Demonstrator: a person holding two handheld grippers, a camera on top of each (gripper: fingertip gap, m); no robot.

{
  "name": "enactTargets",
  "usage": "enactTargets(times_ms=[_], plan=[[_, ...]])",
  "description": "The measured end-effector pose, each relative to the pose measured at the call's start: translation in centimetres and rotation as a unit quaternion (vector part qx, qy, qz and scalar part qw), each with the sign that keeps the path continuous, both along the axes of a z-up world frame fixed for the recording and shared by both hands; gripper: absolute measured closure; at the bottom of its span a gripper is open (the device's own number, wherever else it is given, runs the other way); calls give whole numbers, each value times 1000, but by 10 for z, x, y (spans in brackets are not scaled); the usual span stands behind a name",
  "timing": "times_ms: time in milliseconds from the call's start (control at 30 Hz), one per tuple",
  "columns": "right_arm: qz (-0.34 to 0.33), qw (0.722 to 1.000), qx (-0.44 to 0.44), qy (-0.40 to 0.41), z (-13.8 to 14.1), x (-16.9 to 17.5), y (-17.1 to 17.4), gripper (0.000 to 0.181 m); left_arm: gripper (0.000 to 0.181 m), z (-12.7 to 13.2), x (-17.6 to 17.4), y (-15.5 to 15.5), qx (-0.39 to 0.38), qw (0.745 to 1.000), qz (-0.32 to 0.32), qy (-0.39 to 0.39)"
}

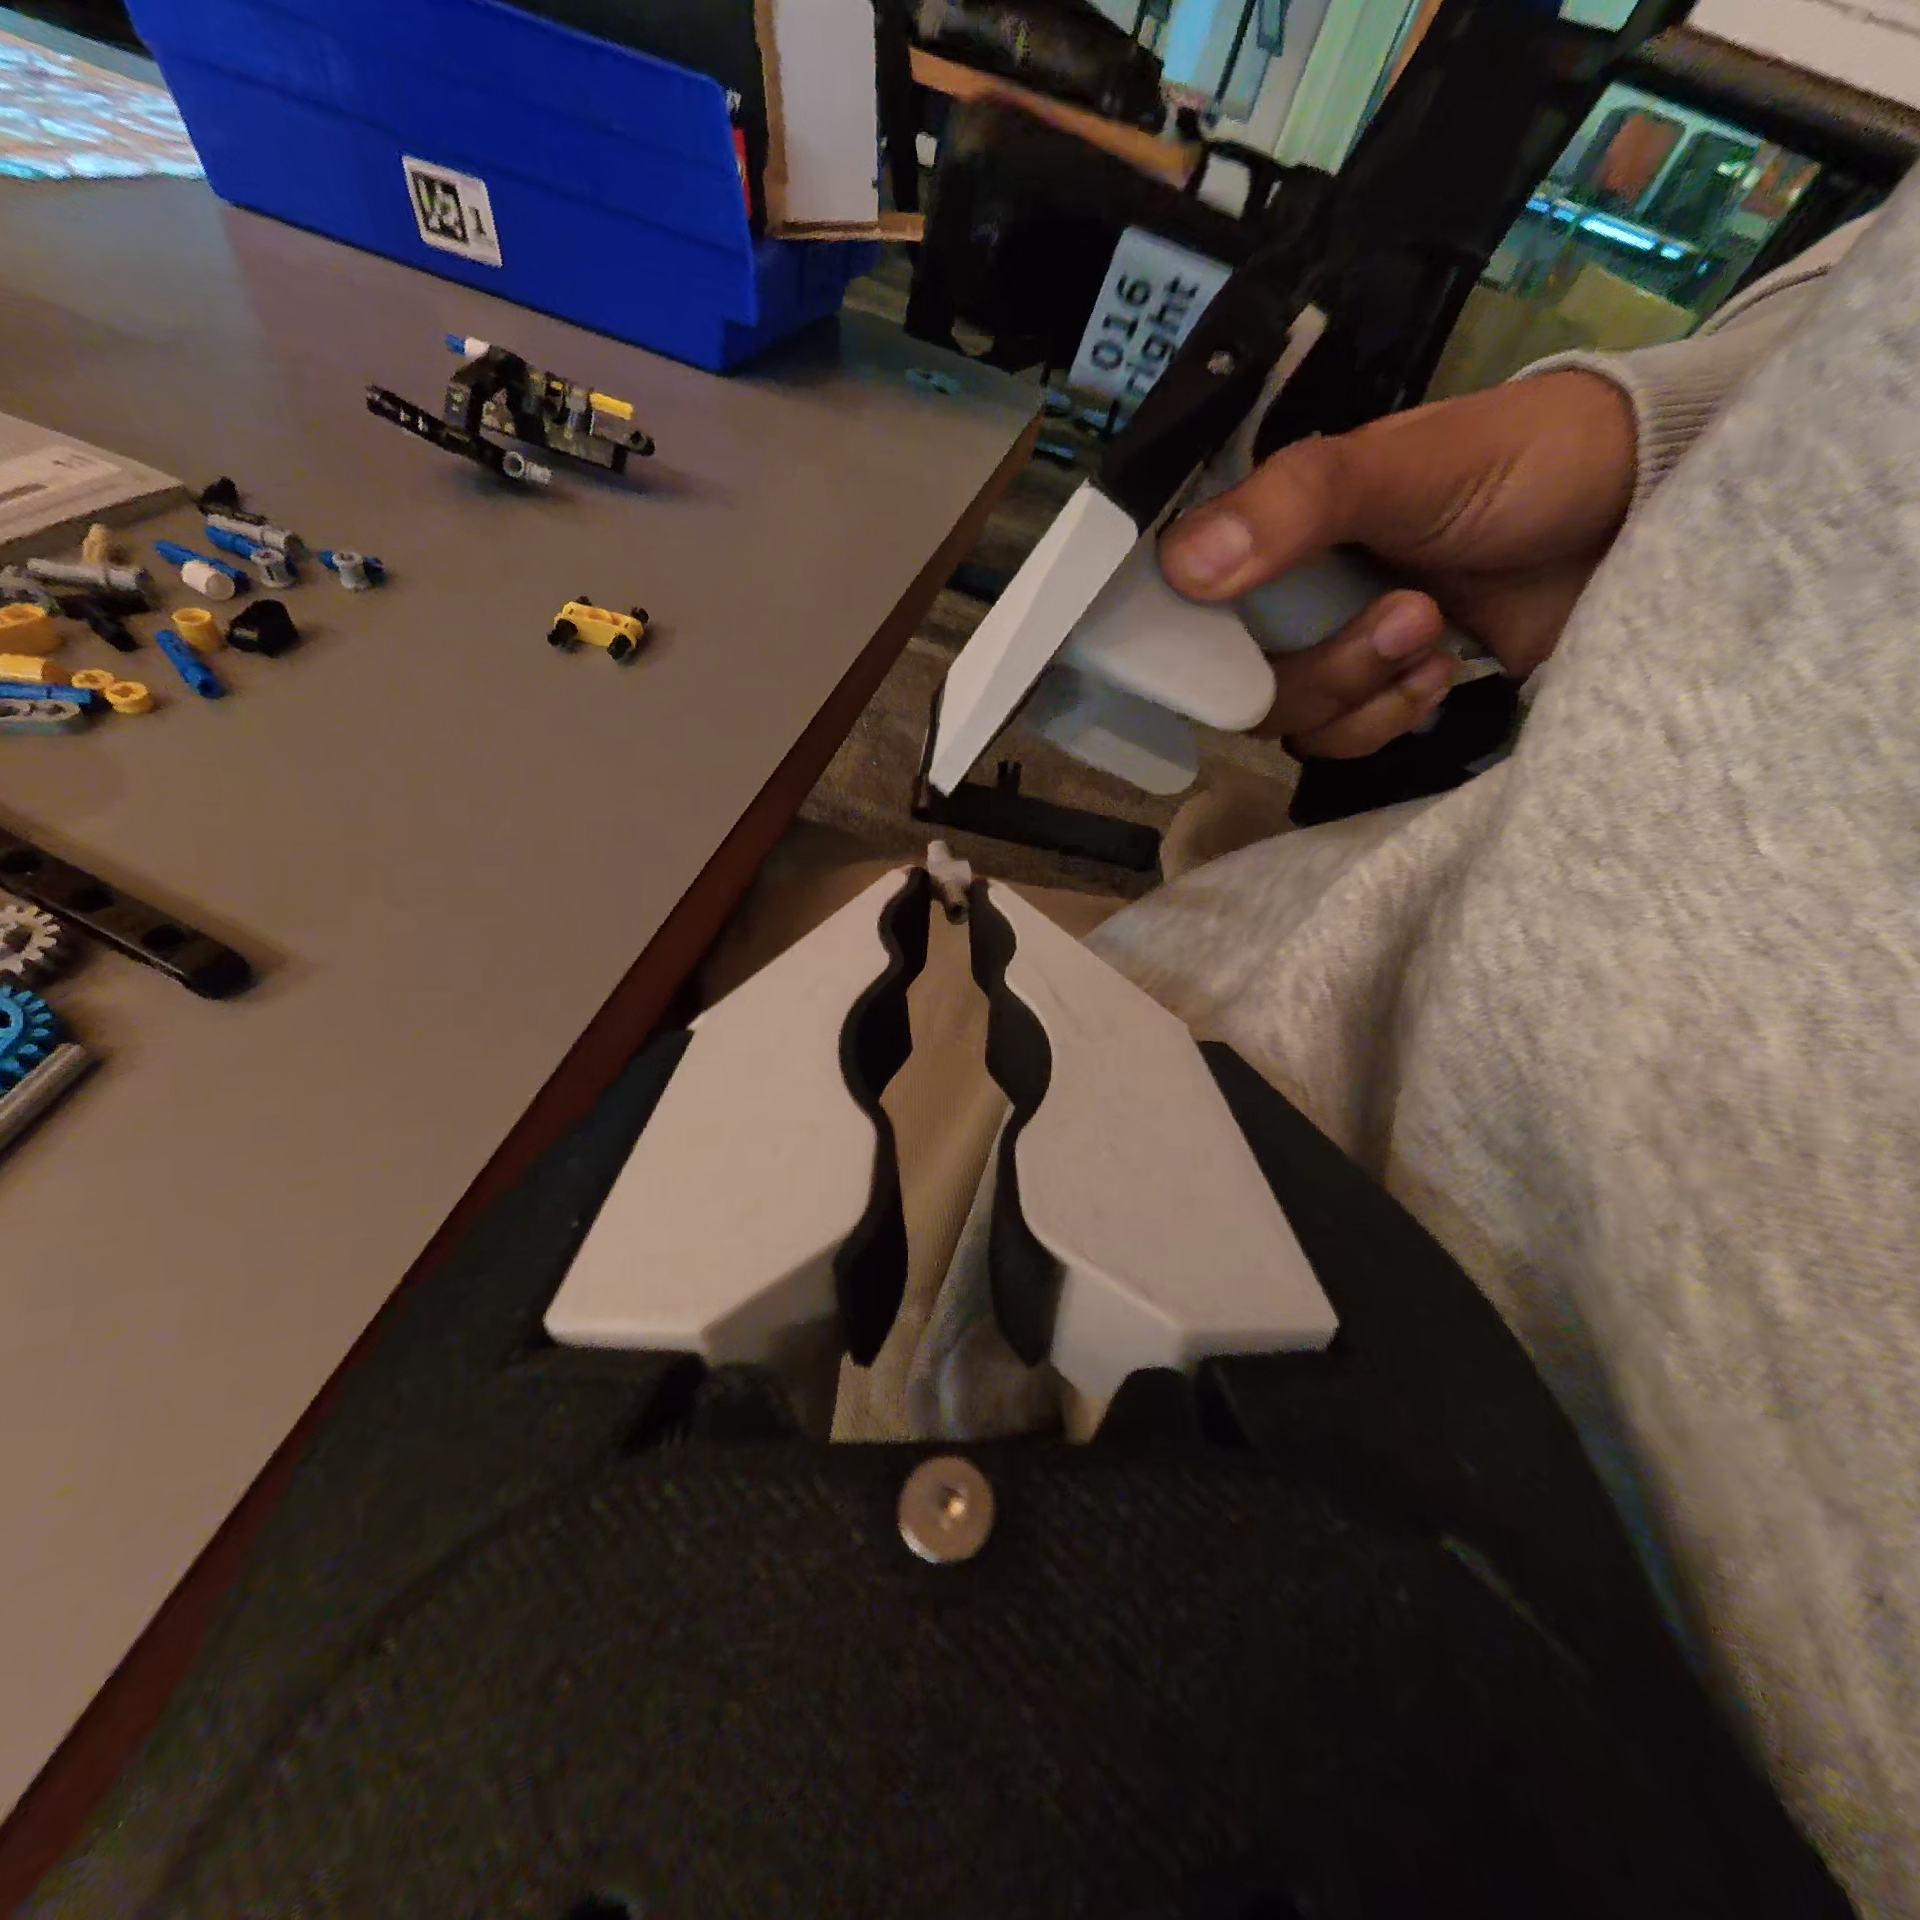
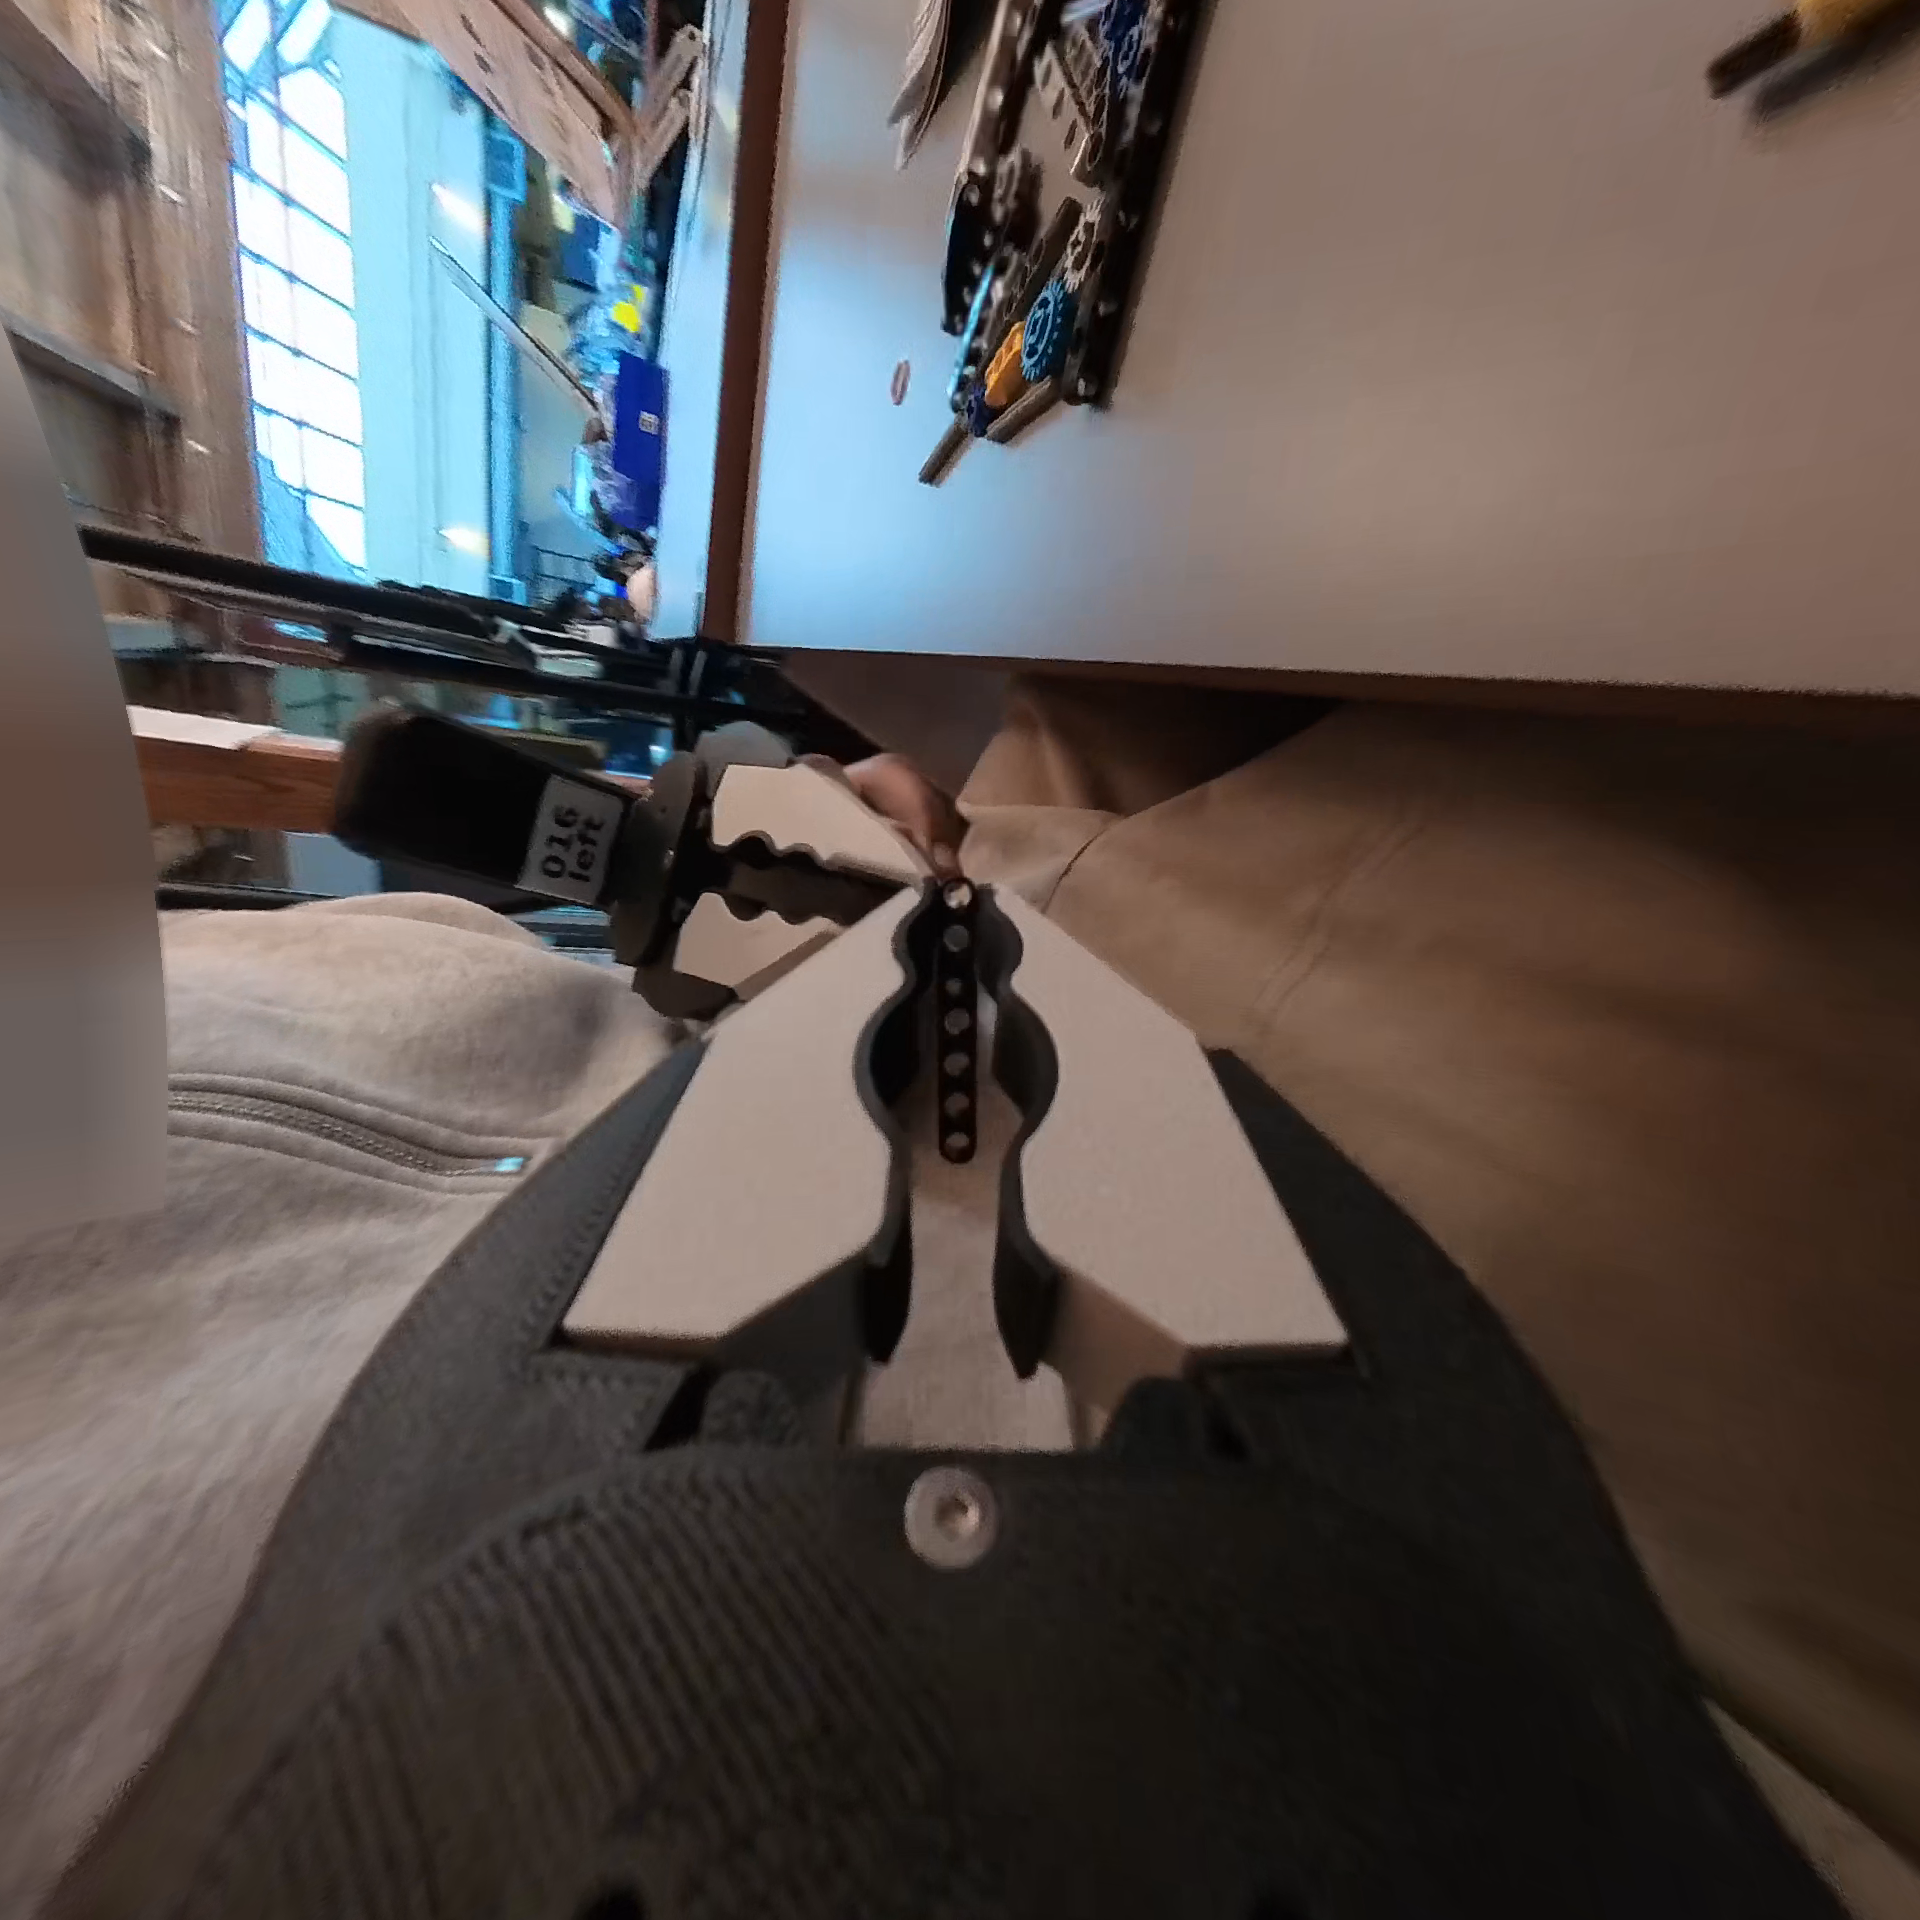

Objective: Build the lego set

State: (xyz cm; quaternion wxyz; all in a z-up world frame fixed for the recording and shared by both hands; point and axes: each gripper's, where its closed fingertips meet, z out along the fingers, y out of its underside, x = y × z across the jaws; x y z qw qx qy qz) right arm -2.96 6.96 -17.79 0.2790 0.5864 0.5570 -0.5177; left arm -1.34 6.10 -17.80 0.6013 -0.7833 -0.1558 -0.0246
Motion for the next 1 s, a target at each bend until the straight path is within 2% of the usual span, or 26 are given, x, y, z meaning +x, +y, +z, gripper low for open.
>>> enactTargets(times_ms=[233, 467, 733, 1000], plan=[[5, 990, -123, -64, 10, 6, -5, 177, 175, 10, 1, 0, 36, 999, -4, 19], [2, 972, -208, -107, 20, 7, -7, 177, 176, 23, 2, -2, 78, 997, -5, 29], [-19, 952, -266, -148, 26, 19, -8, 177, 176, 29, 13, -3, 103, 994, -24, 20], [-22, 962, -230, -144, 18, 31, -10, 177, 176, 21, 24, -6, 70, 996, -50, -31]])
